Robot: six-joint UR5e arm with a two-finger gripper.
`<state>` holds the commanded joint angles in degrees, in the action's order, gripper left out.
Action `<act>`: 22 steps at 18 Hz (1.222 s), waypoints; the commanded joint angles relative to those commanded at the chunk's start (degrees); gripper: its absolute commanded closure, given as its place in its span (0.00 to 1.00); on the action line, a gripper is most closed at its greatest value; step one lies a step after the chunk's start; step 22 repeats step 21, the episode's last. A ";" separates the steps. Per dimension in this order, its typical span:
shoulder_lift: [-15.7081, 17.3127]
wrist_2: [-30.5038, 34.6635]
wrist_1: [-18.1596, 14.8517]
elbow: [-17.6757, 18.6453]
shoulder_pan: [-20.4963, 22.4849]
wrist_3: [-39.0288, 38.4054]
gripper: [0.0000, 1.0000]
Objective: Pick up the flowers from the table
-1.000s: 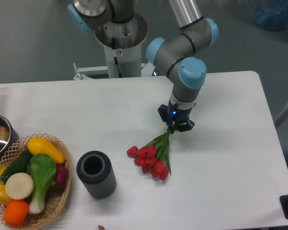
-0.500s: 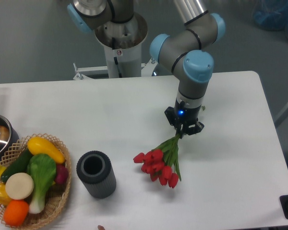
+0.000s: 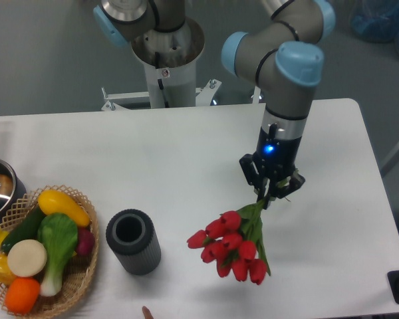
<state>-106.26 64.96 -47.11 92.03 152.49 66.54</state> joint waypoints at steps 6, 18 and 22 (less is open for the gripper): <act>0.79 -13.09 -0.09 -0.36 2.81 -2.21 0.82; 1.14 -17.59 -0.09 -0.71 4.40 -2.21 0.82; 1.23 -19.16 -0.09 -0.97 4.66 -2.82 0.82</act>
